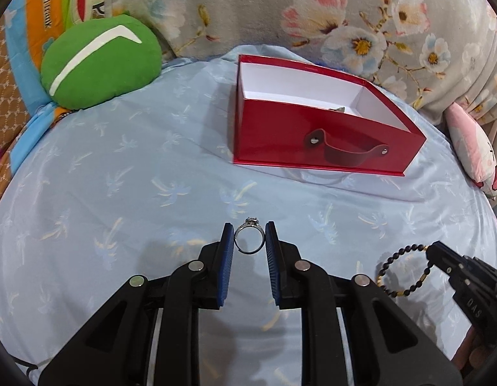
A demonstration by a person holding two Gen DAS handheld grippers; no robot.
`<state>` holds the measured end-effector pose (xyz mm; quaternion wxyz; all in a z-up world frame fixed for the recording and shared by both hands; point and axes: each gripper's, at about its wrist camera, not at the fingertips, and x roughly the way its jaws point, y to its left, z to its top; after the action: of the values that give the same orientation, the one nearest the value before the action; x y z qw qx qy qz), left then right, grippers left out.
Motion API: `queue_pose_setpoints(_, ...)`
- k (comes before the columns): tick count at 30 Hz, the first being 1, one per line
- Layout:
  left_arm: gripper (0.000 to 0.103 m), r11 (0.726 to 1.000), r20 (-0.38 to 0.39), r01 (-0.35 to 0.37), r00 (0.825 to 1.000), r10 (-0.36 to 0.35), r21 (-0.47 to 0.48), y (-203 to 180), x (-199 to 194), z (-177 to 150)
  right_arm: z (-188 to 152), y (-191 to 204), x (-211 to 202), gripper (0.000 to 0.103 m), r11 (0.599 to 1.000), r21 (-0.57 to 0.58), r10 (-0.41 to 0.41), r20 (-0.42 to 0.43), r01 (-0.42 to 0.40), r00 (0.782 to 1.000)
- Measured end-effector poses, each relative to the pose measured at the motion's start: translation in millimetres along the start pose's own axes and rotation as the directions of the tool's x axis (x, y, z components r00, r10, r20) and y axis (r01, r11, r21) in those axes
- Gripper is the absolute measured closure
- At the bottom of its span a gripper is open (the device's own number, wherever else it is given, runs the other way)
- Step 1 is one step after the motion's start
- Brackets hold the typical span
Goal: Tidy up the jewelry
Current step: 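Carry the silver ring in the left tool while the right tool carries the bracelet over the box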
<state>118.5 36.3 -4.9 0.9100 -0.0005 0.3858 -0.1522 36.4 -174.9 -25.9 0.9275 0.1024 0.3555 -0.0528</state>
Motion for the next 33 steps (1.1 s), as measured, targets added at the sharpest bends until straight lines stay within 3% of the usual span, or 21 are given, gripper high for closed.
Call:
queue_pose_setpoints(7, 0.084, 0.999, 0.009, -0.021, 1.000, 0.021, -0.036, 21.1, -20.4, -4.1, 7.8, 1.3, -17.3, 0.096, 1.000, 0.002, 0.022, 0.038, -0.022, 0.999)
queue_pose_setpoints(13, 0.084, 1.000, 0.054, -0.008, 0.999, 0.009, -0.018, 17.7, -36.1, 16.4, 36.0, -0.6, -34.5, 0.096, 0.999, -0.016, 0.031, 0.102, -0.030, 0.994)
queue_pose_setpoints(21, 0.084, 0.998, 0.151, -0.019, 0.989, 0.009, 0.062, -13.9, -29.5, 86.4, 120.2, -6.6, -37.0, 0.096, 0.998, -0.058, 0.023, 0.219, -0.010, 0.975)
queue_pose_setpoints(33, 0.084, 0.994, 0.207, -0.039, 0.978, 0.017, 0.102, -60.3, 32.6, 196.3, 240.2, -25.7, 28.7, 0.096, 0.997, -0.067, 0.051, 0.277, -0.034, 0.959)
